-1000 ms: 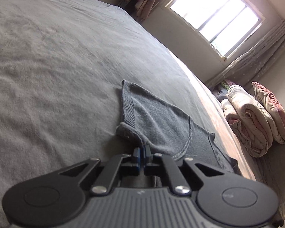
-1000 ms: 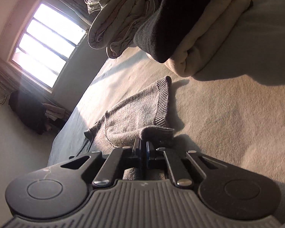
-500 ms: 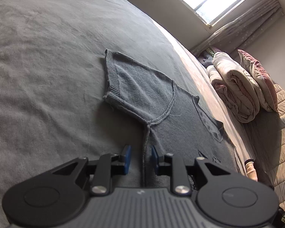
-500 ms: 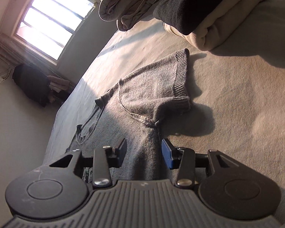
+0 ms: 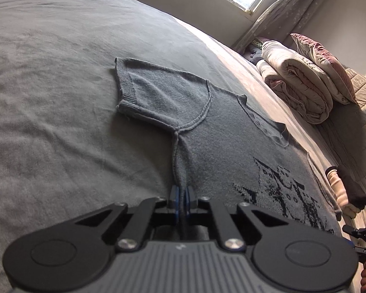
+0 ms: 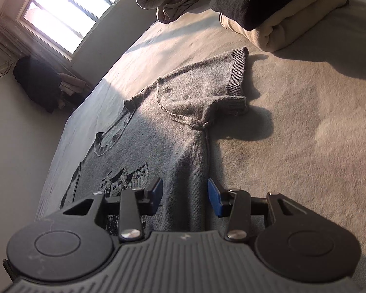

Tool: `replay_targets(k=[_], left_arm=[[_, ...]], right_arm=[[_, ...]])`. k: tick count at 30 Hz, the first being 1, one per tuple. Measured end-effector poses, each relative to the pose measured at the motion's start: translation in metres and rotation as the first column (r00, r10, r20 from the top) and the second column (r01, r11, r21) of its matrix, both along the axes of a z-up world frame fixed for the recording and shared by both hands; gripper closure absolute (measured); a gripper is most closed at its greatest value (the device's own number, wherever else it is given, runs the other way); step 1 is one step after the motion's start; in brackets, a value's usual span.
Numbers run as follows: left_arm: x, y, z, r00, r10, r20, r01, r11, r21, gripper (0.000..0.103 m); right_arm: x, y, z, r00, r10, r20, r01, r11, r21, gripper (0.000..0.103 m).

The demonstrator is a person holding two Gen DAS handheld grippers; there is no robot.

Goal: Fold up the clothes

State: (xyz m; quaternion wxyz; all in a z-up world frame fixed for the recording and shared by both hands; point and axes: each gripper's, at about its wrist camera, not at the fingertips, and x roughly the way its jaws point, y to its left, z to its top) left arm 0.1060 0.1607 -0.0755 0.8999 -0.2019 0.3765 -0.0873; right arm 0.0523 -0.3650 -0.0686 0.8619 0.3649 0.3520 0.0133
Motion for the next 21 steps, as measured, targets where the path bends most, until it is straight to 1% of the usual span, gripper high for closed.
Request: replay_targets(k=[2,3,4,5,9,10,15,17,21], left_arm=[[-0.007,-0.002,0.008,1.0,0.025,0.017,-0.026,0.998,0.059,0.099],[-0.01,-0.001,0.011,0.999,0.049,0.022,-0.051,0.995,0.089,0.103],[-0.013,0.001,0.013,0.997,0.076,0.019,-0.078,0.988,0.131,0.103],[-0.013,0.003,0.013,0.996,0.083,0.01,-0.084,0.985,0.153,0.103],[-0.024,0.003,0.018,0.999,0.054,-0.002,-0.053,0.99,0.133,0.102],[-0.027,0.003,0.019,0.999,0.046,-0.005,-0.045,0.991,0.127,0.098],[-0.04,0.003,0.026,1.0,0.007,-0.018,-0.006,0.995,0.098,0.096],[-0.046,0.003,0.028,1.0,-0.008,-0.022,0.01,0.996,0.086,0.089],[-0.056,-0.002,0.035,0.999,-0.046,-0.022,0.048,0.997,0.068,0.087]], right_arm=[[-0.003,0.003,0.003,1.0,0.01,-0.001,-0.01,0.999,-0.03,0.058],[-0.004,0.004,0.005,1.0,0.012,-0.002,-0.013,0.999,-0.042,0.058],[-0.005,0.003,0.005,1.0,0.014,-0.004,-0.014,0.999,-0.049,0.058],[-0.006,0.003,0.006,1.0,0.015,-0.006,-0.015,0.998,-0.056,0.058],[-0.011,0.0,0.007,1.0,0.019,-0.017,-0.02,0.997,-0.079,0.058],[-0.013,0.0,0.007,1.0,0.02,-0.019,-0.022,0.996,-0.084,0.058],[-0.025,-0.001,0.01,0.999,0.027,-0.034,-0.031,0.994,-0.106,0.058],[-0.032,-0.001,0.012,0.999,0.024,-0.044,-0.029,0.993,-0.117,0.058],[-0.039,0.005,0.015,0.996,0.057,-0.072,-0.066,0.989,-0.13,0.058]])
